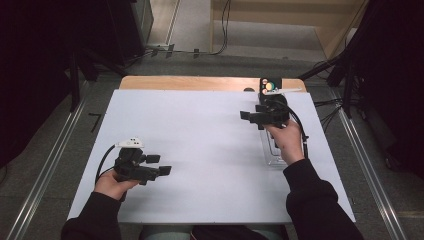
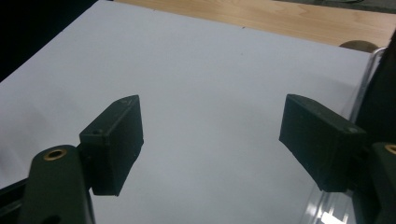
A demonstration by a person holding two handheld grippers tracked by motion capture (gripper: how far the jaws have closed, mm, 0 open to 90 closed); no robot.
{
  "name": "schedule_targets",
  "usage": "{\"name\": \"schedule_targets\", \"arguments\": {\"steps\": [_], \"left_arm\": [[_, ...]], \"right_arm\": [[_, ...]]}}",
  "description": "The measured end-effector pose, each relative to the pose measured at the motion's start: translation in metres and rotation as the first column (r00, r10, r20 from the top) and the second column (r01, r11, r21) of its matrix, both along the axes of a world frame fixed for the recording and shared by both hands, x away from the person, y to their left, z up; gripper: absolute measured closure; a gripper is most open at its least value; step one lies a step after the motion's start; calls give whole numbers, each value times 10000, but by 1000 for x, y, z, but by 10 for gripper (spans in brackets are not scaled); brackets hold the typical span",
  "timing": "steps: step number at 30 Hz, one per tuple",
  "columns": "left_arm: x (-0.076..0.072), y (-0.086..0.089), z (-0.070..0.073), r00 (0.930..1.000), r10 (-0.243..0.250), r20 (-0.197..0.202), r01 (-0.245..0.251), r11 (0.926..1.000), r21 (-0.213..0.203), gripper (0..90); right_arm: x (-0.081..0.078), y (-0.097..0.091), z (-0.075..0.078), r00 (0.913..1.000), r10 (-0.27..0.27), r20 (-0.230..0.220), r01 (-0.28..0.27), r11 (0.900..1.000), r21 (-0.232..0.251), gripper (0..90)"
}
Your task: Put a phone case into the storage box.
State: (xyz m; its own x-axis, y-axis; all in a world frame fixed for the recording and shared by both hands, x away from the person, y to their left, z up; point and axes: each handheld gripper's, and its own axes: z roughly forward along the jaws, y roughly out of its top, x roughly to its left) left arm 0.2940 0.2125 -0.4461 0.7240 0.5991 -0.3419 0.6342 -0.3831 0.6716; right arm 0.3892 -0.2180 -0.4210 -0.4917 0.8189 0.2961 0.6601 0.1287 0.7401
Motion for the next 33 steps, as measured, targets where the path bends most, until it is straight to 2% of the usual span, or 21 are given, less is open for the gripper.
{"name": "schedule_targets", "arguments": {"steps": [5,8,12,17,23,29,33], "left_arm": [[-1,-2,-1,10000,-85,-24,85,10000,25,281],[-1,-3,1,9999,-113,-25,112,9999,-98,281],[-1,-3,1,9999,-146,-4,146,9999,-28,281],[-3,-5,1,9999,-162,42,162,9999,-22,281],[-4,-7,1,9995,-307,79,308,9995,-99,281],[-6,-3,-1,9995,-325,43,326,9994,-125,281],[-8,-2,-2,9993,-380,23,381,9992,-138,281]], "right_arm": [[-10,8,2,9982,596,-79,-596,9982,-118,225],[-19,12,4,9953,961,-137,-964,9951,-228,230],[-30,13,2,9926,1205,-172,-1207,9927,-87,256],[-40,15,0,9889,1482,-132,-1484,9888,-159,256],[-49,16,-7,9792,2029,-92,-2030,9792,-25,256],[-60,16,-16,9733,2288,-189,-2289,9735,3,256],[-71,16,-17,9662,2573,-187,-2576,9661,-156,256]]}}
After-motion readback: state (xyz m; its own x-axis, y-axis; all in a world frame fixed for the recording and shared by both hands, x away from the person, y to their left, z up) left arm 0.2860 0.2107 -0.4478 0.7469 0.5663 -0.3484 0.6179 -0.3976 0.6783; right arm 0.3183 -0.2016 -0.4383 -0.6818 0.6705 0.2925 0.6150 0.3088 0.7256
